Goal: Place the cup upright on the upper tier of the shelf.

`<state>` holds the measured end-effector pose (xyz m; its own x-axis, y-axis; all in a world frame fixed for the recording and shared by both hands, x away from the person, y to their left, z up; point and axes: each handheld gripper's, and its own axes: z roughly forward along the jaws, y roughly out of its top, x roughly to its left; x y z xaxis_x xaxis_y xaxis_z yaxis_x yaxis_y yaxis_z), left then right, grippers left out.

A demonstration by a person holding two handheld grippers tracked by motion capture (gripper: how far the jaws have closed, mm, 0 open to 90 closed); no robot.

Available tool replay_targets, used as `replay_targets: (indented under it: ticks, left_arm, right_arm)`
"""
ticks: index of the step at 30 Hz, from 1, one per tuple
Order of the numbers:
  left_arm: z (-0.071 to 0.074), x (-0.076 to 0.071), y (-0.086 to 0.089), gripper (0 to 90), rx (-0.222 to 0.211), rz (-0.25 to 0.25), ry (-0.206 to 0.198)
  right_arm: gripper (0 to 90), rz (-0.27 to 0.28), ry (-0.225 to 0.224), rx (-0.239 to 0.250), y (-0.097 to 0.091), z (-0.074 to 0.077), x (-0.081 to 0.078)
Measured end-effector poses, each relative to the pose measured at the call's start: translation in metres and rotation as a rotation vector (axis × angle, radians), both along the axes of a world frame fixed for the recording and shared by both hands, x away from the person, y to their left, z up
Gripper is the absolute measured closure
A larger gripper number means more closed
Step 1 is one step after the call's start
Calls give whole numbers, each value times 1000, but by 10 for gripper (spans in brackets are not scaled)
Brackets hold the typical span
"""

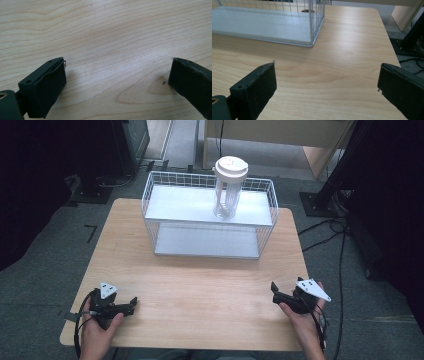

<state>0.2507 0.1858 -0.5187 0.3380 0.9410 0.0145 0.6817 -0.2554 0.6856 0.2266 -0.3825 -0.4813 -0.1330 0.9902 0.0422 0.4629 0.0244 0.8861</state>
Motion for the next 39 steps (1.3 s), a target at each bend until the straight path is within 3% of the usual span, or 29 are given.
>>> replay_targets:
  ticks: [23,32,39]
  left_arm:
    - [0,0,0,15,0,-1,1]
    - [0,0,0,15,0,-1,1]
    - [0,0,0,15,1,-1,0]
  right_arm:
    - [22,-45,120,-4,-29,-35,-26]
    - [25,-56,141,-7,-36,-37,-32]
    - [28,-62,196,-16,-40,-40,-37]
